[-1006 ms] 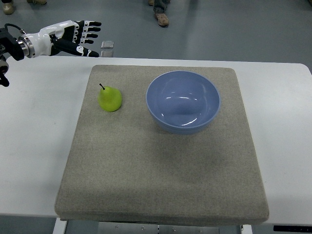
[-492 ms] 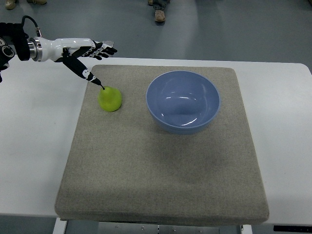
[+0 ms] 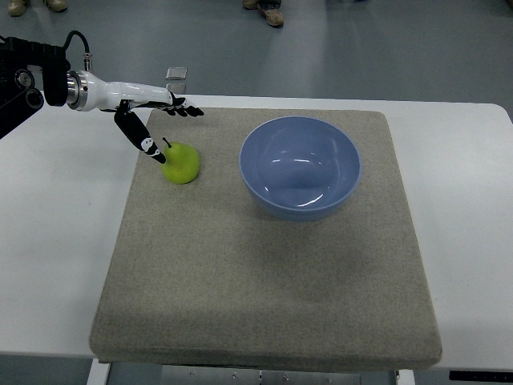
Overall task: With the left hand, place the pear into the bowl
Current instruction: 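Reach the open left hand forward over the green pear, then close the left hand fingers around the green pear, then lift the pear up off the pad with the left hand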
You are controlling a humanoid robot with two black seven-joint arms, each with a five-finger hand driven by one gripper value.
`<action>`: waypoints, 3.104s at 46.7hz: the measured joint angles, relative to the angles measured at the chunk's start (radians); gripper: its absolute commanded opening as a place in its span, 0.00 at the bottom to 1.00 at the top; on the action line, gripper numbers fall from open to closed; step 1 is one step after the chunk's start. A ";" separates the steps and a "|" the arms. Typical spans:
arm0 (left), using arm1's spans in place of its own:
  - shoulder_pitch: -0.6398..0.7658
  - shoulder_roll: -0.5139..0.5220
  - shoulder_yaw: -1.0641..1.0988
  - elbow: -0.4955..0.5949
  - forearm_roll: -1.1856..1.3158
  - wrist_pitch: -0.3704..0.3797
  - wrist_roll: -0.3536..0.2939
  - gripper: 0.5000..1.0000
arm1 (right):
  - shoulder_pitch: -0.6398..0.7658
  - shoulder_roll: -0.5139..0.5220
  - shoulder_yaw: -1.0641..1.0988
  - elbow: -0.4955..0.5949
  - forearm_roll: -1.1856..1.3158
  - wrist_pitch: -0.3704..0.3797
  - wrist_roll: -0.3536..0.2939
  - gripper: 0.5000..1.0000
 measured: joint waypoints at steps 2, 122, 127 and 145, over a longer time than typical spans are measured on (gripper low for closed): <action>0.001 -0.003 0.000 0.000 0.012 0.000 0.000 0.89 | 0.000 0.000 0.000 0.000 0.000 0.000 0.000 0.85; -0.006 -0.085 0.118 0.012 0.202 0.167 -0.031 0.00 | 0.000 0.000 0.000 0.000 0.000 0.000 0.000 0.85; -0.013 -0.082 0.117 0.012 0.185 0.168 -0.031 0.00 | 0.000 0.000 0.000 0.000 0.000 0.000 0.000 0.85; -0.127 -0.058 0.115 0.012 0.061 0.169 -0.031 0.00 | 0.000 0.000 0.000 0.000 0.000 0.000 0.000 0.85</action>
